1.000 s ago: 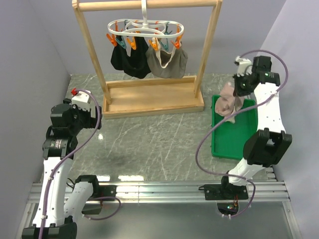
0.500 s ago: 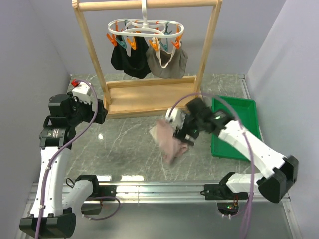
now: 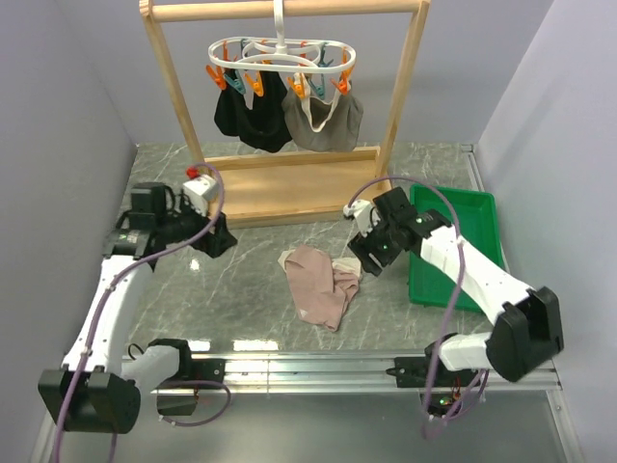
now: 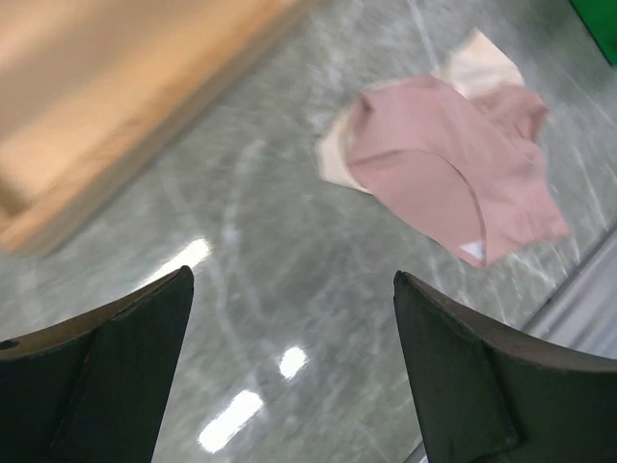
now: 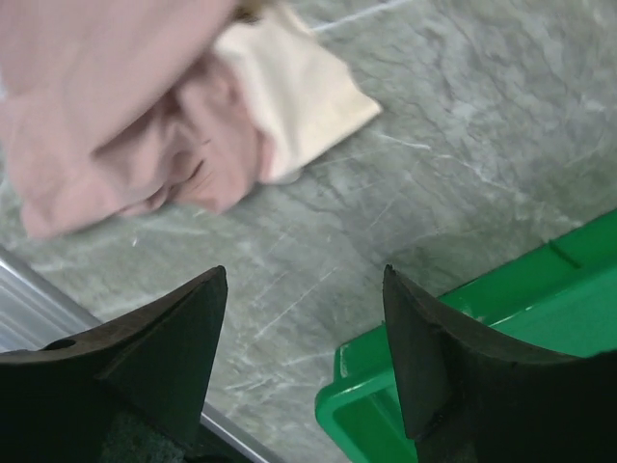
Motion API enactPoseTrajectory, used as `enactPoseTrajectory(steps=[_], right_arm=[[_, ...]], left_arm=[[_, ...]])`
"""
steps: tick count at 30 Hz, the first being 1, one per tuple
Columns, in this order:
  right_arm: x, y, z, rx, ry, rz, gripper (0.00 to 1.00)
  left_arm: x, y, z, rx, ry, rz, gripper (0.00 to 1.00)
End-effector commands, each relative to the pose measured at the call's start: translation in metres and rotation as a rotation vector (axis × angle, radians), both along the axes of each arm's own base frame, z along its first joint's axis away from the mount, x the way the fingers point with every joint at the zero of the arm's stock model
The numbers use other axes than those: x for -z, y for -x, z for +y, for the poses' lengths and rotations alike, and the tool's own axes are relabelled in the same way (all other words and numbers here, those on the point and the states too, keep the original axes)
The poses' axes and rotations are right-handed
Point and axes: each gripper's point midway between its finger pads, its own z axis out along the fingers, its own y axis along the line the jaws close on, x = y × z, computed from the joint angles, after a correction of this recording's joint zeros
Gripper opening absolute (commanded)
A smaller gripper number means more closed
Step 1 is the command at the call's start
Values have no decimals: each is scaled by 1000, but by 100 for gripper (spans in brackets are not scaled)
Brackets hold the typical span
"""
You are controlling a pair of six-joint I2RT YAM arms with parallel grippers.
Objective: Clip the underwear to the hanger
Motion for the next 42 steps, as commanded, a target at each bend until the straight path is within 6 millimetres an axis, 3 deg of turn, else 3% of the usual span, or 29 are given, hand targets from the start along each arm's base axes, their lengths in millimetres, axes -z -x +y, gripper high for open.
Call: enactPoseTrajectory(steps=[1,5,9,12,17,23,31,33,34,36,37,38,40,42], right_arm=[[-11,-26,12,110,-109,18,72],[2,-33,12,185,-154,115,71],[15,-35,8,241,-182,218,69],[8,-39,0,275,-200,220,69],[-5,-37,-10,286,-210,194,69],[-7,-32,-19,300,-201,180,69],[-13,-35,-20,306,-209,177,69],[-13,-34,-21,310,-207,180,69],[-13,-33,-21,308,-208,177,69],[-10,-31,-22,311,-208,174,68],[-9,-31,-22,313,-208,176,68],[-9,-31,-22,311,-212,170,68],[-5,-29,-21,313,-213,180,68],[-4,-28,-20,308,-218,185,68]], left_arm=[[7,-11,-42,85,46,-50,90],[37,-14,-89,152,-19,18,83],[71,-38,-129,174,-84,114,73],[95,-60,-149,163,-143,166,65],[114,-67,-175,226,-143,234,64],[128,-56,-185,280,-151,271,53],[160,-33,-197,335,-193,370,52],[167,-29,-196,336,-201,390,46],[168,-29,-194,329,-205,392,36],[161,-27,-191,318,-212,394,24],[156,-25,-189,317,-217,391,10],[140,-23,-185,309,-212,367,3],[122,-16,-178,325,-210,328,1],[107,13,-166,379,-210,353,0]])
